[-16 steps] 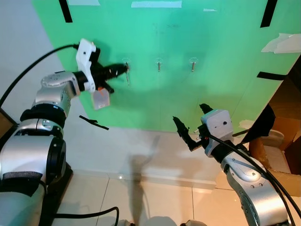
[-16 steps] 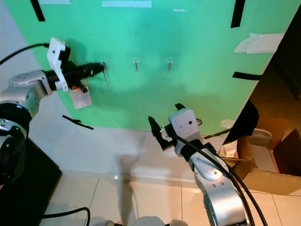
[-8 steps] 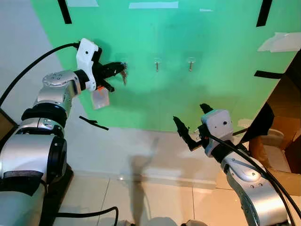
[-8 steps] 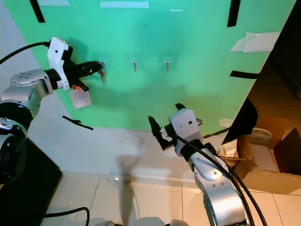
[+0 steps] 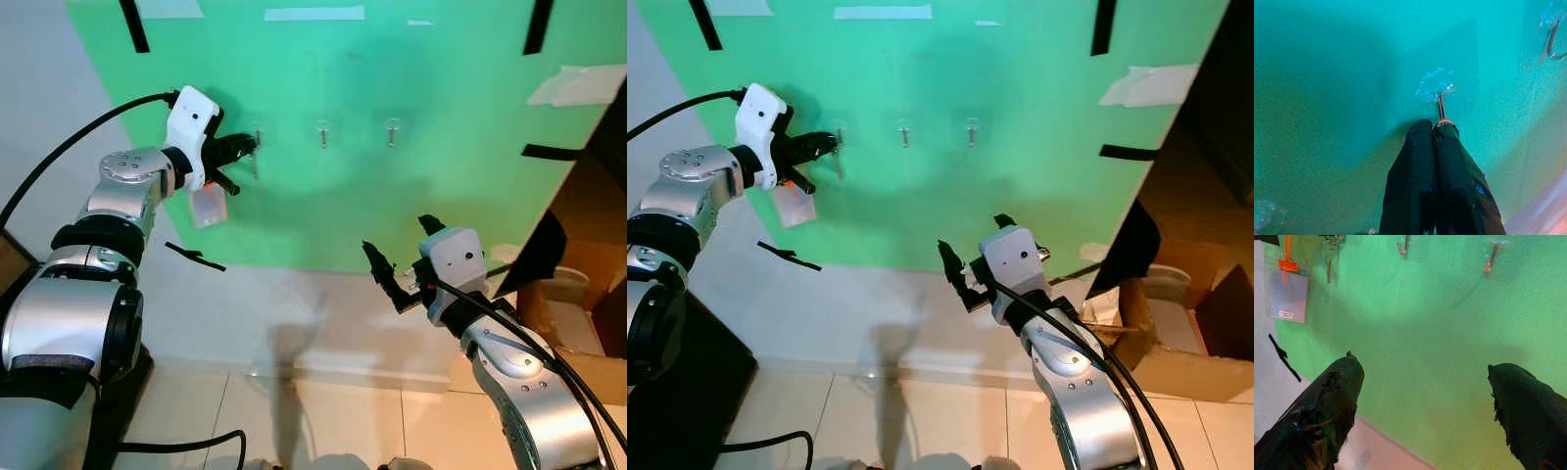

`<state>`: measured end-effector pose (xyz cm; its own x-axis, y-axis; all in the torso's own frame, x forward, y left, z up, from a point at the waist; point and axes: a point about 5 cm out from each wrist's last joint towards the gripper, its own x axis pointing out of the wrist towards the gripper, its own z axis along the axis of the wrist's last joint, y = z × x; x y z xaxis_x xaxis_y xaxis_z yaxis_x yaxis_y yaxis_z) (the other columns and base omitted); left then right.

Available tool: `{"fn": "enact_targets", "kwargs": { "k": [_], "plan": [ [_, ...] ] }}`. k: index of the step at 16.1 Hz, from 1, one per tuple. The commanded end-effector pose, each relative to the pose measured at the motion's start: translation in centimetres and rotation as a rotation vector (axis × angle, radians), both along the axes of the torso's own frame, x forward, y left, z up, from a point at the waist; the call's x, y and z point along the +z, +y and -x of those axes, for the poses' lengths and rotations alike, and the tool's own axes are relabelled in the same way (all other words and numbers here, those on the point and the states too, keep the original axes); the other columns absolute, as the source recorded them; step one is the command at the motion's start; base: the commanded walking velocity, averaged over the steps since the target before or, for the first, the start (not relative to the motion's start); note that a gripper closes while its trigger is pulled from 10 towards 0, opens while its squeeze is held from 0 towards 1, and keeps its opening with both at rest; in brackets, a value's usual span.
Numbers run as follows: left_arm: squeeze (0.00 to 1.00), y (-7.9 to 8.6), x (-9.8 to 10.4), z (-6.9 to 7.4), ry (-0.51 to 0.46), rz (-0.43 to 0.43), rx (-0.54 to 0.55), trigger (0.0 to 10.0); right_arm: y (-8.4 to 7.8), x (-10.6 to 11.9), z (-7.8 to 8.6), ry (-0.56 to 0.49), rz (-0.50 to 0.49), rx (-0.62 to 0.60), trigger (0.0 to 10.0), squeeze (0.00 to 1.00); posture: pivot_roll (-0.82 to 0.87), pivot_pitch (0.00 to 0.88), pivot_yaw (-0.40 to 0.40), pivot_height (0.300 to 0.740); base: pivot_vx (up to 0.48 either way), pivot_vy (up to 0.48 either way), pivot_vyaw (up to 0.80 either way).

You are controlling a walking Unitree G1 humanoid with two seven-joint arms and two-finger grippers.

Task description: Hang keys on a hook

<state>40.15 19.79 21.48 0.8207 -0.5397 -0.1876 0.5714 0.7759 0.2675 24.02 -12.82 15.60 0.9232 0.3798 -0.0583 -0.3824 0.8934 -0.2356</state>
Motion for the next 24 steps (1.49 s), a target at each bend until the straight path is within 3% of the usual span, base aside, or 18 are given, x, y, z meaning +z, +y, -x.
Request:
{"fn": "enact_targets", "kwargs": {
  "k": [1,5,12,13,14,24],
  "plan": [
    [0.00,1.2,0.6,-0.2,-0.014,-0.062,0.071,10.0,0.2,0.3,0.0,-0.011,0.003,0.007,10.0,0.00,-0.18,0.000,0.126,0.732,0.000,0.000,0.00],
    [0.00,0.9,0.6,-0.3,-0.023,-0.106,0.085,10.0,0.3,0.3,-0.1,-0.013,0.008,0.010,10.0,0.00,-0.18,0.000,0.126,0.732,0.000,0.000,0.00],
    [0.00,1.4,-0.3,-0.1,0.001,-0.056,0.122,10.0,0.1,0.4,-0.3,-0.014,0.016,0.012,10.0,0.00,-0.17,0.000,0.110,0.732,0.000,0.000,0.00],
    [0.37,1.5,-0.3,-0.1,0.005,-0.048,0.125,10.0,0.1,0.4,-0.3,-0.014,0.017,0.014,10.0,0.00,-0.17,0.000,0.110,0.732,0.000,0.000,0.00],
    [1.00,1.6,-0.3,-0.1,0.007,-0.044,0.133,10.0,0.1,0.4,-0.3,-0.014,0.018,0.015,10.0,0.00,-0.17,0.000,0.110,0.732,0.000,0.000,0.00],
    [1.00,2.3,0.3,0.0,0.006,-0.033,0.130,10.0,0.2,0.3,-0.3,-0.012,0.016,0.016,10.0,0.00,-0.17,0.000,0.109,0.732,0.000,0.000,0.00]
  ]
}}
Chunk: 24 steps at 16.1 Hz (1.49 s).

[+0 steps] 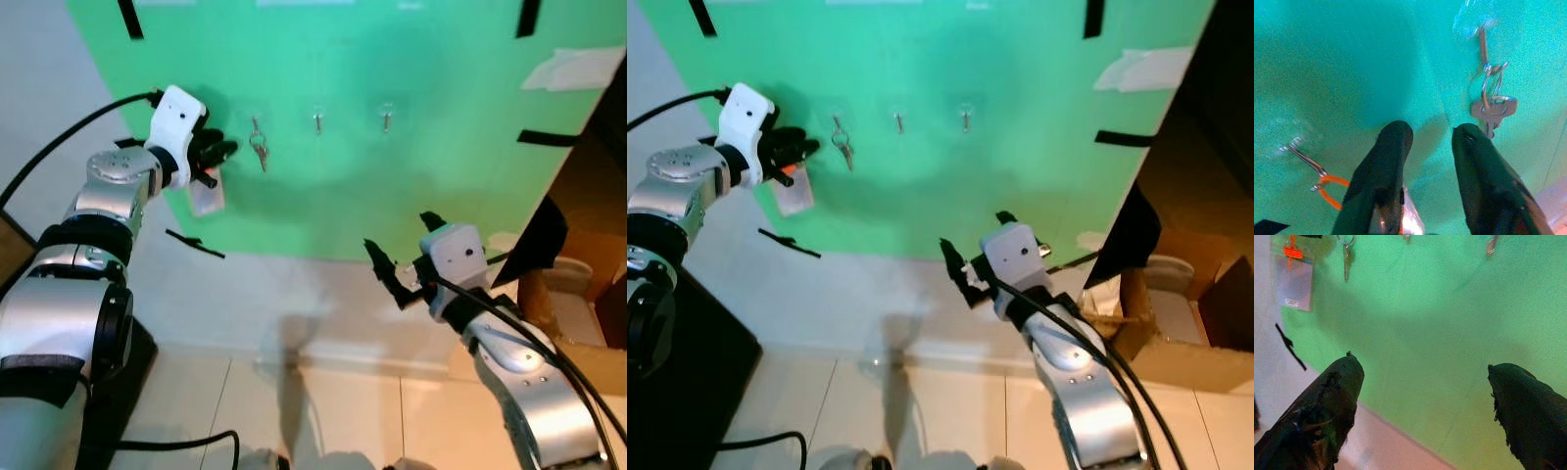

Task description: Hang keys on a hook

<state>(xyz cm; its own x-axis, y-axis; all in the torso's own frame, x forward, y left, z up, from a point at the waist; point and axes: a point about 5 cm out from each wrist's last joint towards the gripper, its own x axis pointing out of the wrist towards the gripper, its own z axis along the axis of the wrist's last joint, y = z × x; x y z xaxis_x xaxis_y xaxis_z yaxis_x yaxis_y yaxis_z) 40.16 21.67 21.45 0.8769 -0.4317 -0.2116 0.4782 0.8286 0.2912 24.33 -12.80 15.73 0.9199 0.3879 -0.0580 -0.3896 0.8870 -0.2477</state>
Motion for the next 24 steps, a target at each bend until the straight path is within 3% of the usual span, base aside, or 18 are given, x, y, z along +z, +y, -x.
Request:
{"fn": "enact_targets", "kwargs": {
  "k": [1,4,6,7,10,12,13,15,16,17,18,19,20,21,22,24],
  "plan": [
    [1.00,0.5,0.5,0.0,-0.004,0.004,0.010,10.0,0.2,0.2,-0.1,-0.007,0.003,0.007,10.0,0.00,-0.17,0.000,0.109,0.732,0.000,0.000,0.00],
    [1.00,0.6,1.0,0.0,-0.023,0.033,-0.007,10.0,0.1,0.2,-0.1,-0.009,0.004,0.006,10.0,0.00,-0.17,0.000,0.108,0.732,0.000,0.000,0.00],
    [1.00,0.2,2.2,0.2,-0.079,0.197,-0.100,10.0,0.1,0.2,-0.1,-0.010,0.003,0.004,10.0,0.00,-0.17,0.000,0.112,0.732,0.000,0.000,0.00],
    [1.00,0.2,2.3,0.3,-0.085,0.219,-0.114,10.0,0.1,0.2,0.0,-0.009,0.002,0.004,10.0,0.00,-0.17,0.000,0.112,0.732,0.000,0.000,0.00],
    [1.00,-0.5,3.4,1.5,-0.137,0.463,-0.330,10.0,-0.2,-0.5,0.4,0.016,-0.036,-0.011,10.0,0.00,-0.17,0.000,0.098,0.732,0.000,0.000,0.00],
    [1.00,-1.0,2.9,2.1,-0.146,0.448,-0.363,10.0,-0.6,-1.1,0.2,0.037,-0.074,-0.068,10.0,0.00,-0.16,0.000,0.087,0.732,0.000,0.000,0.00],
    [1.00,-2.1,1.6,2.9,-0.134,0.387,-0.357,10.0,-1.3,-1.6,-0.2,0.052,-0.095,-0.151,10.0,0.00,-0.16,0.000,0.086,0.732,0.000,0.000,0.00],
    [1.00,-3.4,-2.2,5.1,-0.131,0.278,-0.237,10.0,-2.9,-2.7,-0.5,0.095,-0.124,-0.303,10.0,0.00,-0.15,0.000,0.076,0.732,0.000,0.000,0.00],
    [1.00,-3.5,-2.9,5.5,-0.134,0.267,-0.207,10.0,-3.1,-3.0,-0.6,0.103,-0.122,-0.321,10.0,0.00,-0.15,0.000,0.076,0.732,0.000,0.000,0.00],
    [0.56,-3.3,-4.9,6.5,-0.130,0.248,-0.079,10.0,-3.7,-3.7,-0.5,0.125,-0.115,-0.361,10.0,0.00,-0.15,0.000,0.057,0.732,0.000,0.000,0.00],
    [0.49,-3.1,-6.6,7.4,-0.110,0.211,0.028,10.0,-4.1,-4.4,-0.4,0.147,-0.106,-0.392,10.0,0.00,-0.15,0.000,0.046,0.732,0.000,0.000,0.00],
    [0.11,-3.3,-8.2,8.7,-0.103,0.141,0.078,10.0,-4.5,-5.2,-0.4,0.178,-0.103,-0.411,10.0,0.00,-0.15,0.000,0.033,0.732,0.000,0.000,0.00],
    [0.01,-3.3,-9.8,9.8,-0.070,0.103,0.129,10.0,-4.8,-5.7,-0.3,0.194,-0.095,-0.425,10.0,0.00,-0.15,0.000,0.026,0.732,0.000,0.000,0.00],
    [0.00,-3.1,-11.2,11.1,-0.066,0.050,0.185,10.0,-5.3,-6.4,-0.1,0.213,-0.084,-0.447,10.0,0.00,-0.15,0.000,0.012,0.732,0.000,0.000,0.00],
    [0.00,-2.9,-12.5,12.4,-0.037,0.056,0.267,10.0,-5.7,-7.3,0.3,0.249,-0.081,-0.458,10.0,0.00,-0.15,0.000,0.002,0.732,0.000,0.000,0.00],
    [0.00,-3.3,-13.6,14.3,0.002,0.092,0.322,10.0,-6.1,-9.0,1.3,0.314,-0.068,-0.443,10.0,0.00,-0.13,0.000,-0.018,0.732,0.000,0.000,0.00]
  ]
}}
